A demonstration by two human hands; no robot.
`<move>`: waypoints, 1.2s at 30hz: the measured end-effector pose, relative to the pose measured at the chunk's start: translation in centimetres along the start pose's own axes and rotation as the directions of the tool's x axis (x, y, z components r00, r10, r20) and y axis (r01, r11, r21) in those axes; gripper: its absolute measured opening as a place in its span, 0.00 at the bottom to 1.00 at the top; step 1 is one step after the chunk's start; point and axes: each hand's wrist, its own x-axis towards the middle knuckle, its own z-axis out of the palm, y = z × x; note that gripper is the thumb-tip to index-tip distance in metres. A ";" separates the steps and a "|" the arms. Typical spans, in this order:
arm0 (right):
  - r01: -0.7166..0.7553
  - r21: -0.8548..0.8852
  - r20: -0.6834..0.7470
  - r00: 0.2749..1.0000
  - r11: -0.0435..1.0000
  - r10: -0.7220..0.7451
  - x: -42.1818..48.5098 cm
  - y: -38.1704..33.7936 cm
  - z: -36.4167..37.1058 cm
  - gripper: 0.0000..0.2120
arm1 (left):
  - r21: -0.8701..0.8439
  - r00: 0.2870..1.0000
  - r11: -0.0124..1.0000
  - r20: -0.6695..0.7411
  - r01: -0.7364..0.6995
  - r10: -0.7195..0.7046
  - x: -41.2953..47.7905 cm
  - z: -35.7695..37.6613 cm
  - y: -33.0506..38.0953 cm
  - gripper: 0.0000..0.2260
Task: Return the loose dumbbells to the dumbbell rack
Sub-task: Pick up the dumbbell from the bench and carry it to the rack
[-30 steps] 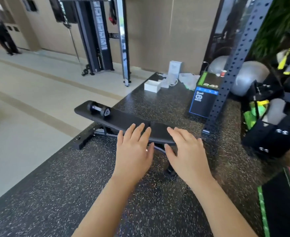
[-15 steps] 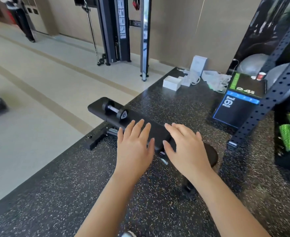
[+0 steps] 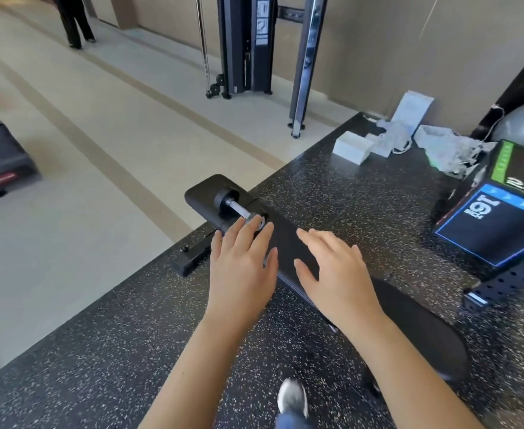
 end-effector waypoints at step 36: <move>-0.028 0.127 0.305 0.952 0.992 -0.012 51.4 5.9 29.6 0.22 | 0.045 0.937 0.994 0.334 0.096 -0.105 33.4 33.1 -34.6 0.17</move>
